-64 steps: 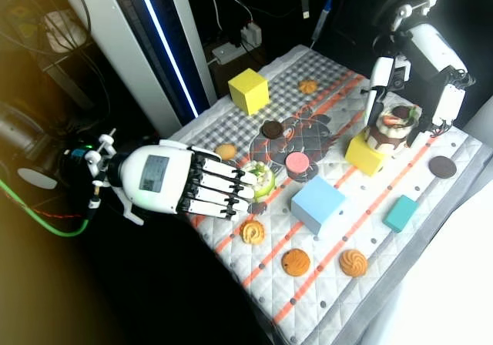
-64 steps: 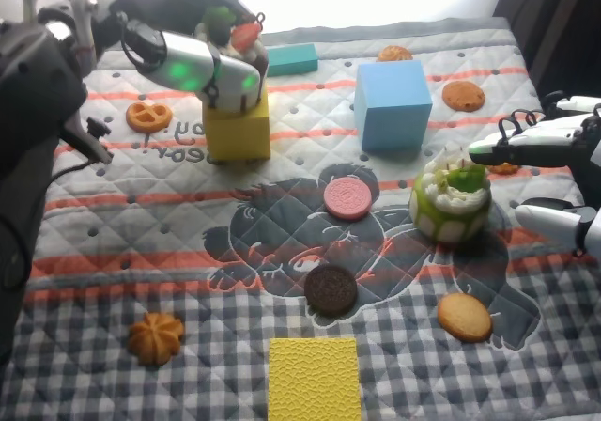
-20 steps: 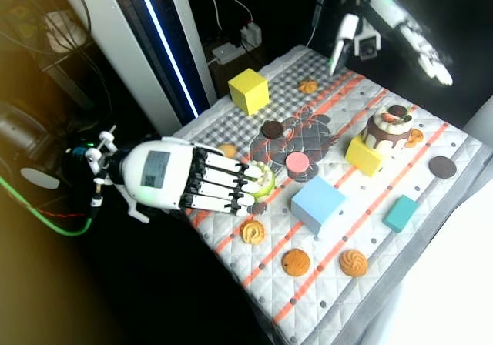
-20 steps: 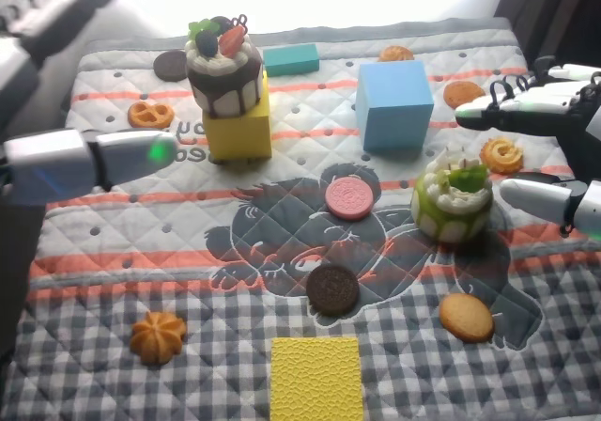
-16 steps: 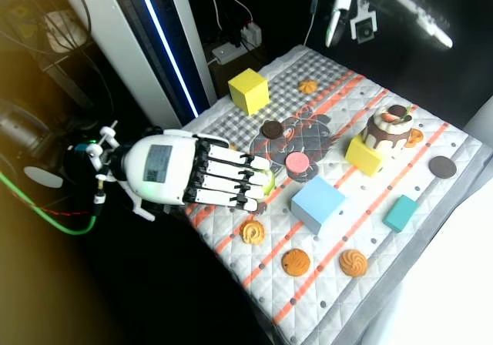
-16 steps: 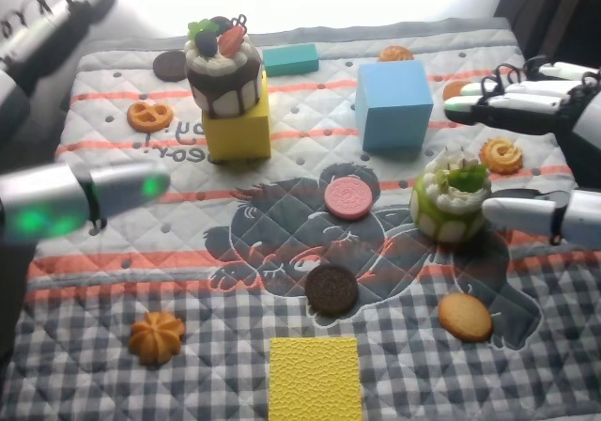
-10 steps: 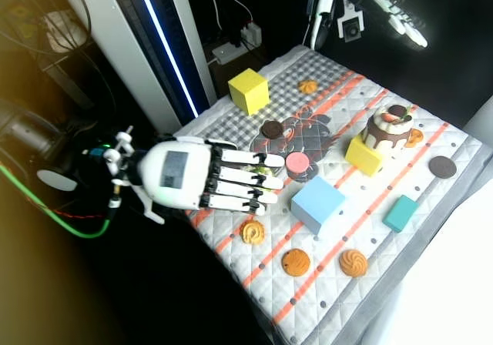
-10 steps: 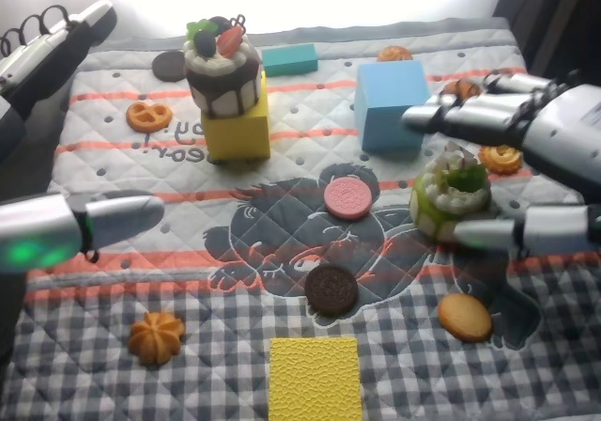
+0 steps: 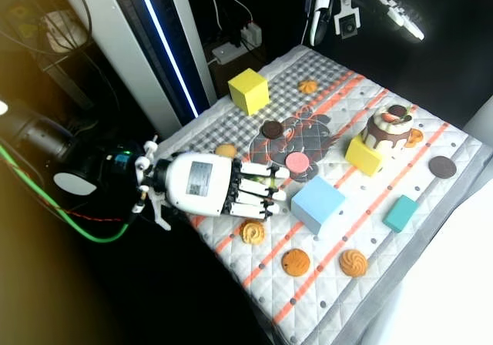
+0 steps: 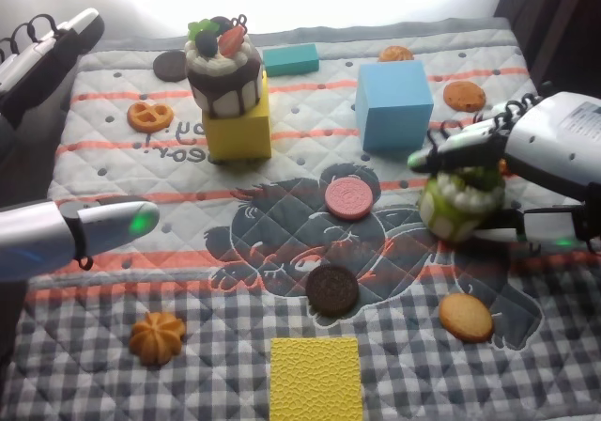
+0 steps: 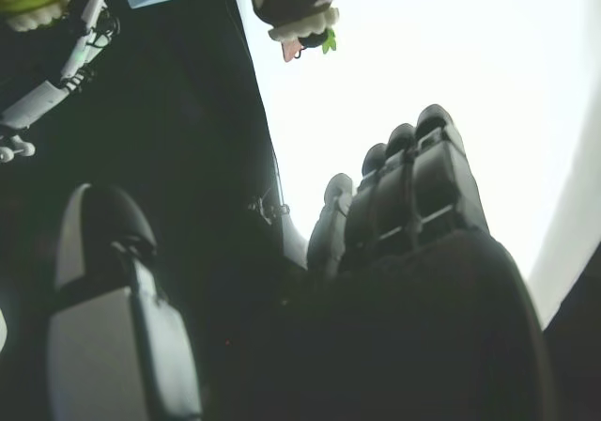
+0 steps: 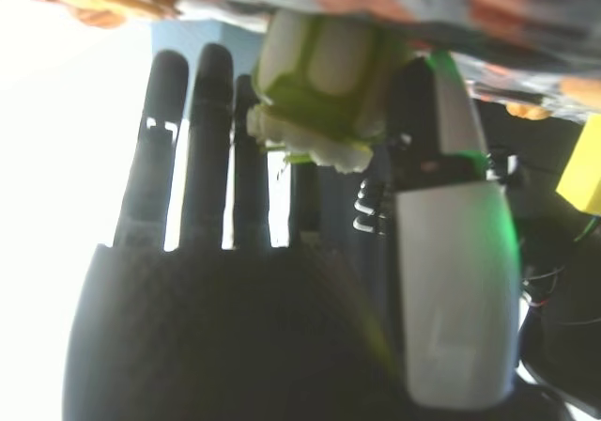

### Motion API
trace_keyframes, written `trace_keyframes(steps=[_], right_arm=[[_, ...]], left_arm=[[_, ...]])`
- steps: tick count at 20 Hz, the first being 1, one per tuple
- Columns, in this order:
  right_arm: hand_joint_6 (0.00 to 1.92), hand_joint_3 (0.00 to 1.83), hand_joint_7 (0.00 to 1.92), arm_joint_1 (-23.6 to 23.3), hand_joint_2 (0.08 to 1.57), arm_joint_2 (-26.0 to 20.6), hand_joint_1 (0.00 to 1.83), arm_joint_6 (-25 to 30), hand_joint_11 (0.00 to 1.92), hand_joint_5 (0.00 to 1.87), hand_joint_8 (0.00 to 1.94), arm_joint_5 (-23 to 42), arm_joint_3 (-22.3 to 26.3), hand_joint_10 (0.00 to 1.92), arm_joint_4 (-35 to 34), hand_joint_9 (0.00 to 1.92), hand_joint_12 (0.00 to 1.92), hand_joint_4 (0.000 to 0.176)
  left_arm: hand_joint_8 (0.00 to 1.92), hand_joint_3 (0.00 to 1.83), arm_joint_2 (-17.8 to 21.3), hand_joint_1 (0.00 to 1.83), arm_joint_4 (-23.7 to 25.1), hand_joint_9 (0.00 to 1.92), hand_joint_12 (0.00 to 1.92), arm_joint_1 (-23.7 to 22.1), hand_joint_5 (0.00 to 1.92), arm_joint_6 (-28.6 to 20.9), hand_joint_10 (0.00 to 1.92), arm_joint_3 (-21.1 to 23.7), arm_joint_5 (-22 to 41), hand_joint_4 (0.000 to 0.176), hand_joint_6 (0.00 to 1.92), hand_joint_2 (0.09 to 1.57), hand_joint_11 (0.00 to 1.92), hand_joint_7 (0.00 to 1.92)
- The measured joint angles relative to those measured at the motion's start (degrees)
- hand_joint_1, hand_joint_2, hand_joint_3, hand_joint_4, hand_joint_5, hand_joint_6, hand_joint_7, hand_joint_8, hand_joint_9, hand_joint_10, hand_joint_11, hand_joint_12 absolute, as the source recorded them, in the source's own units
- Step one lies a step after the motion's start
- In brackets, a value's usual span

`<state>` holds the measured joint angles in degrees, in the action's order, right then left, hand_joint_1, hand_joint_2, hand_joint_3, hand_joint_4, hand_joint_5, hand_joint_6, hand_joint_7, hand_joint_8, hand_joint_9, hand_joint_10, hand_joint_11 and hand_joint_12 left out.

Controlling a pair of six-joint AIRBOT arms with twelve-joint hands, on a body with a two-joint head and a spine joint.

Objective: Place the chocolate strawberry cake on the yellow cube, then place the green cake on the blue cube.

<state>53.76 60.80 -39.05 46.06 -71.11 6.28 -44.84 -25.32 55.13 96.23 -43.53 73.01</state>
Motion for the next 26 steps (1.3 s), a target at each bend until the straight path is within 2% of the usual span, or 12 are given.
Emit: trace_keyframes(steps=[2, 5, 7, 11, 13, 15, 18, 19, 20, 21, 23, 26], right_arm=[[0.95, 0.0, 0.78, -0.8, 1.22, 0.0, 1.22, 0.1, 0.78, 0.83, 1.55, -0.4, 0.1, 1.38, 1.2, 0.82, 1.57, 0.0], [1.02, 0.0, 0.88, -4.0, 1.2, -1.5, 1.23, 1.5, 0.74, 0.8, 1.39, 2.1, 0.1, 1.2, 2.6, 0.85, 1.46, 0.0], [1.08, 0.0, 0.92, -7.1, 1.18, -1.6, 1.22, 1.5, 0.65, 0.79, 1.28, 4.7, -0.7, 1.01, 2.4, 0.86, 1.43, 0.0], [0.85, 0.0, 0.81, -13.4, 1.19, 1.6, 1.23, -1.7, 0.68, 0.89, 1.5, 3.2, -4.6, 1.4, -0.2, 0.75, 1.69, 0.0], [0.93, 0.0, 0.99, -16.1, 1.11, 4.3, 1.37, -1.8, 0.86, 0.91, 0.93, -0.3, -7.5, 1.19, -0.4, 1.0, 1.26, 0.0], [0.88, 0.0, 1.02, -17.7, 1.09, 6.2, 1.37, -1.8, 0.83, 0.96, 0.85, -3.5, -9.4, 1.17, -0.7, 1.01, 1.21, 0.0], [0.67, 0.0, 0.88, -18.5, 1.12, 8.2, 1.37, -1.8, 0.67, 1.02, 1.17, -8.2, -11.4, 1.29, -0.4, 0.95, 1.39, 0.0], [0.81, 0.0, 0.84, -18.6, 1.13, 8.4, 1.36, -1.7, 0.65, 0.96, 1.18, -9.2, -11.9, 1.31, -0.4, 0.92, 1.37, 0.0], [0.98, 0.0, 0.8, -18.6, 1.13, 8.6, 1.2, -1.8, 0.69, 0.95, 0.59, -9.9, -12.2, 0.81, -0.7, 0.85, 1.21, 0.0], [0.37, 0.0, 0.82, -18.7, 1.09, 8.6, 1.2, -1.7, 0.67, 0.86, 0.29, -10.1, -12.5, 0.51, -0.8, 0.86, 1.1, 0.0], [0.02, 0.0, 0.81, -19.0, 1.07, 8.7, 1.08, -1.7, 0.48, 0.76, 0.05, -10.6, -12.6, 0.24, -0.9, 0.82, 1.14, 0.0], [0.0, 0.0, 0.81, -19.0, 1.08, 9.0, 1.03, -1.8, 0.39, 0.72, 0.01, -10.8, -12.6, 0.21, -0.8, 0.81, 1.28, 0.013]], left_arm=[[0.0, 0.01, 0.0, 0.82, -0.3, 0.0, 0.0, 1.0, 0.0, -0.5, 0.0, 0.0, 0.0, 0.118, 0.0, 0.92, 0.0, 0.0], [0.0, 0.0, 0.0, 0.71, -1.3, 0.0, 0.0, 1.6, 0.0, -1.4, 0.0, 0.0, -0.1, 0.156, 0.0, 0.87, 0.0, 0.0], [0.0, 0.0, 0.0, 0.7, -1.3, 0.0, 0.0, 1.9, 0.0, -1.7, 0.0, 0.0, 0.1, 0.156, 0.0, 0.88, 0.0, 0.0], [0.0, 0.0, -0.8, 0.75, -2.1, 0.0, 0.0, 2.3, 0.0, -2.3, 0.0, -0.6, -0.4, 0.15, 0.0, 0.87, 0.0, 0.0], [0.0, 0.01, -0.8, 0.74, -2.0, 0.0, 0.0, 2.3, 0.0, -2.7, 0.0, -0.7, -0.3, 0.136, 0.0, 0.9, 0.0, 0.0], [0.0, 0.01, -0.8, 0.75, -1.7, 0.0, 0.0, 2.3, 0.0, -3.3, 0.0, -0.8, -0.6, 0.144, 0.0, 0.9, 0.0, 0.0], [0.0, 0.0, -0.8, 0.77, -2.1, 0.0, 0.0, 2.3, 0.0, -4.8, 0.0, -1.5, -1.5, 0.169, 0.0, 0.89, 0.0, 0.0], [0.0, 0.0, -0.8, 0.78, -2.0, 0.0, 0.0, 2.3, 0.0, -4.9, 0.0, -1.5, -1.5, 0.175, 0.0, 0.9, 0.0, 0.0], [0.0, 0.0, -0.8, 0.77, -1.8, 0.0, 0.0, 2.3, 0.0, -5.0, 0.0, -1.5, -1.5, 0.171, 0.0, 0.9, 0.0, 0.0], [0.0, 0.01, -0.8, 0.79, -1.7, 0.0, 0.0, 2.3, 0.0, -5.1, 0.0, -1.5, -1.5, 0.172, 0.0, 0.91, 0.0, 0.0], [0.0, 0.01, -1.0, 0.81, -1.8, 0.0, 0.0, 2.3, 0.0, -5.1, 0.0, -1.5, -1.4, 0.176, 0.0, 0.91, 0.0, 0.0], [0.0, 0.01, -1.1, 0.83, -1.5, 0.0, 0.0, 2.3, 0.0, -5.5, 0.0, -1.5, -1.6, 0.167, 0.0, 0.92, 0.0, 0.0]])
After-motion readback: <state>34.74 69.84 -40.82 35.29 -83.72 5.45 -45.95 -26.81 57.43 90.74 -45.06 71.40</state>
